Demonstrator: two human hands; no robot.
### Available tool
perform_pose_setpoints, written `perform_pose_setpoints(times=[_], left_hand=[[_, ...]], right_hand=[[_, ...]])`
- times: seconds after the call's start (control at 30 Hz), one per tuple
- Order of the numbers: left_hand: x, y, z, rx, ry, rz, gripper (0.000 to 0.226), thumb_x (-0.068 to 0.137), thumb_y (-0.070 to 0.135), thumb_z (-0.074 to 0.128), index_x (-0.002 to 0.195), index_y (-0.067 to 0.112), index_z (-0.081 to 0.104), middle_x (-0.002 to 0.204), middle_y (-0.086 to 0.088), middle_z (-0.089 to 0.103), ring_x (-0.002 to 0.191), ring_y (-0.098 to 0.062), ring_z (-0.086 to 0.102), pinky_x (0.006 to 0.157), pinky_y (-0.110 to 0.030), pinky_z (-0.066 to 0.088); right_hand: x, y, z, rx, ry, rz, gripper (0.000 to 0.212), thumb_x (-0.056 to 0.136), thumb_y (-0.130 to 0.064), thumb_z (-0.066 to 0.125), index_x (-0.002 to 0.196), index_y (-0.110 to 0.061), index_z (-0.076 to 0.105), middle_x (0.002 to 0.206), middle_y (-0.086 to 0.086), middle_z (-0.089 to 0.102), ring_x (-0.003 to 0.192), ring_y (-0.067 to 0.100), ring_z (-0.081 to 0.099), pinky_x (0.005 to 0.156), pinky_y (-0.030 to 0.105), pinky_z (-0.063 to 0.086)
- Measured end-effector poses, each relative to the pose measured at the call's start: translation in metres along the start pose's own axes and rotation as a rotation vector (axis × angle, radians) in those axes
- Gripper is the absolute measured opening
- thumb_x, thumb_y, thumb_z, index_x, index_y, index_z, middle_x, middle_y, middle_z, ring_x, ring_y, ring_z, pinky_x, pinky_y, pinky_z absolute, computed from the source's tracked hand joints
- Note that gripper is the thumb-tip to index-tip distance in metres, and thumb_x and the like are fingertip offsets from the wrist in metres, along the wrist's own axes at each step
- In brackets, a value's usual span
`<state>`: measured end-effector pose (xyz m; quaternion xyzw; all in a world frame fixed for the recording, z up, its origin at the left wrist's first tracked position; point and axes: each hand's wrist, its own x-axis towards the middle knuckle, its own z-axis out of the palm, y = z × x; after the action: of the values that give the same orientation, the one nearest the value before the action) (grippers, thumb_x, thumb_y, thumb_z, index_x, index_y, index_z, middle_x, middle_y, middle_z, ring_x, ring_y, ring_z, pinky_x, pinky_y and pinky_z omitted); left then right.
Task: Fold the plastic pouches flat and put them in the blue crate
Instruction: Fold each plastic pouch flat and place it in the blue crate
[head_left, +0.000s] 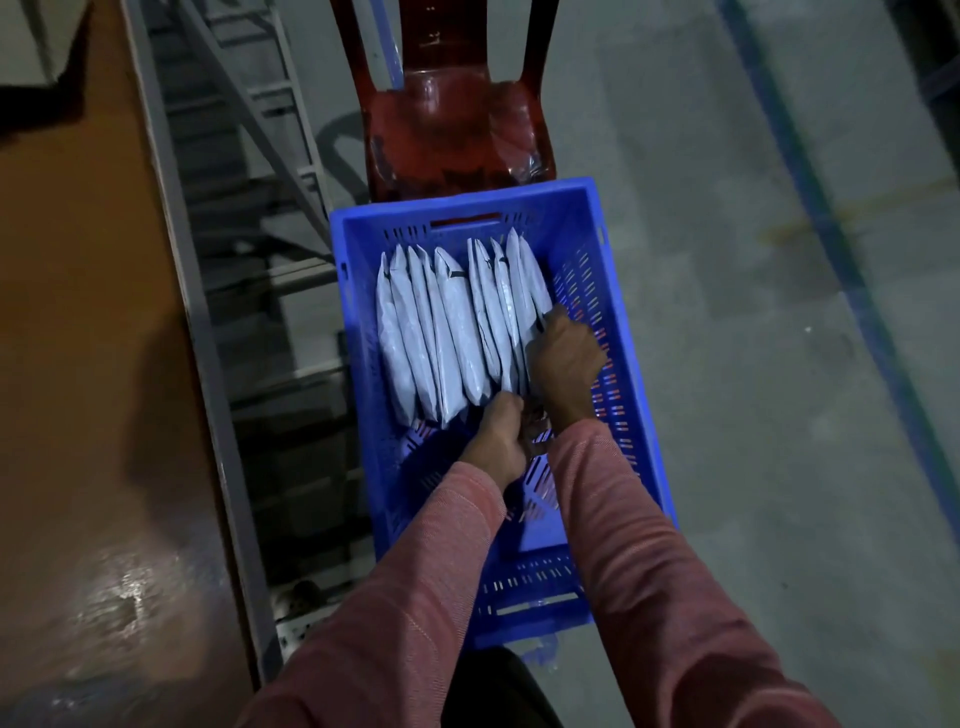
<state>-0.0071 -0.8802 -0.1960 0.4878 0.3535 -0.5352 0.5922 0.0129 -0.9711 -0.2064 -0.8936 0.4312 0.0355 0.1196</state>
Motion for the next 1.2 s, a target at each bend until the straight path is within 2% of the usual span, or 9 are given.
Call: perform_pose_setpoints(times=[0.13, 0.27, 0.47, 0.6, 0.7, 0.77, 0.93, 1.07, 1.2], left_hand=[[-0.003, 0.000, -0.002, 0.032, 0.026, 0.001, 0.038, 0.098, 0.006, 0.030, 0.076, 0.012, 0.061, 0.060, -0.001, 0.064, 0.053, -0.014, 0.057, 0.047, -0.022, 0.049], [-0.006, 0.001, -0.005, 0.082, 0.013, -0.016, 0.033, 0.098, 0.002, 0.032, 0.081, 0.009, 0.060, 0.066, -0.004, 0.065, 0.059, -0.017, 0.062, 0.050, -0.028, 0.051], [-0.002, -0.004, -0.010, 0.167, 0.032, -0.034, 0.043, 0.101, 0.009, 0.029, 0.125, 0.001, 0.064, 0.098, -0.010, 0.071, 0.070, -0.020, 0.067, 0.044, -0.032, 0.055], [-0.009, -0.007, -0.006, 0.256, 0.111, 0.033, 0.039, 0.109, 0.024, 0.023, 0.118, 0.010, 0.058, 0.092, -0.008, 0.068, 0.062, -0.020, 0.064, 0.041, -0.031, 0.054], [-0.011, -0.011, -0.007, 0.453, 0.180, 0.162, 0.027, 0.093, 0.020, 0.039, 0.107, 0.010, 0.060, 0.106, -0.016, 0.071, 0.077, -0.028, 0.067, 0.063, -0.043, 0.061], [-0.011, -0.018, -0.014, 0.752, 0.310, 0.407, 0.029, 0.080, 0.022, 0.050, 0.103, 0.013, 0.066, 0.109, -0.012, 0.072, 0.092, -0.027, 0.067, 0.081, -0.044, 0.058], [-0.018, -0.030, -0.023, 1.283, 0.497, 1.046, 0.044, 0.073, 0.007, 0.058, 0.117, 0.011, 0.061, 0.110, -0.011, 0.061, 0.111, -0.034, 0.051, 0.095, -0.049, 0.044], [-0.008, -0.023, -0.028, 1.635, 0.474, 1.064, 0.065, 0.076, 0.019, 0.064, 0.140, 0.013, 0.051, 0.133, -0.013, 0.050, 0.129, -0.035, 0.043, 0.108, -0.052, 0.037], [-0.009, -0.021, -0.031, 1.735, 0.557, 1.017, 0.057, 0.072, 0.024, 0.069, 0.127, 0.014, 0.058, 0.119, -0.013, 0.049, 0.111, -0.034, 0.043, 0.097, -0.051, 0.039]], right_hand=[[-0.002, 0.007, 0.024, 0.195, -0.034, -0.007, 0.030, 0.090, -0.014, 0.050, 0.118, -0.007, 0.047, 0.098, 0.020, 0.069, 0.086, 0.036, 0.069, 0.067, 0.038, 0.050], [0.007, 0.013, 0.036, 0.558, -0.157, 0.100, 0.042, 0.103, -0.021, 0.041, 0.143, -0.006, 0.040, 0.132, 0.027, 0.058, 0.116, 0.042, 0.059, 0.093, 0.042, 0.046], [0.014, 0.023, 0.033, 0.622, -0.270, 0.074, 0.049, 0.110, -0.033, 0.029, 0.154, -0.015, 0.038, 0.156, 0.013, 0.042, 0.141, 0.033, 0.042, 0.114, 0.038, 0.033], [0.006, 0.018, 0.038, 0.617, -0.299, 0.053, 0.064, 0.108, -0.050, 0.026, 0.160, -0.012, 0.021, 0.165, 0.013, 0.024, 0.151, 0.031, 0.025, 0.122, 0.042, 0.019], [0.003, 0.017, 0.035, 0.621, -0.230, 0.103, 0.071, 0.106, -0.057, 0.027, 0.160, -0.012, 0.022, 0.165, 0.014, 0.023, 0.152, 0.031, 0.023, 0.125, 0.043, 0.018], [0.001, 0.019, 0.033, 0.623, -0.228, 0.103, 0.071, 0.105, -0.057, 0.027, 0.159, -0.011, 0.024, 0.165, 0.014, 0.025, 0.152, 0.030, 0.024, 0.125, 0.043, 0.019], [-0.019, 0.026, 0.022, 0.656, -0.235, -0.028, 0.059, 0.110, -0.046, 0.024, 0.154, -0.009, 0.038, 0.158, 0.011, 0.041, 0.145, 0.025, 0.038, 0.119, 0.033, 0.028], [-0.027, 0.030, 0.022, 0.625, -0.274, -0.045, 0.069, 0.106, -0.058, 0.016, 0.153, -0.013, 0.039, 0.153, 0.011, 0.046, 0.141, 0.025, 0.043, 0.119, 0.043, 0.032], [-0.035, 0.034, 0.024, 0.535, -0.362, -0.079, 0.074, 0.103, -0.064, 0.013, 0.155, -0.016, 0.034, 0.156, 0.015, 0.041, 0.144, 0.030, 0.037, 0.119, 0.050, 0.028]])
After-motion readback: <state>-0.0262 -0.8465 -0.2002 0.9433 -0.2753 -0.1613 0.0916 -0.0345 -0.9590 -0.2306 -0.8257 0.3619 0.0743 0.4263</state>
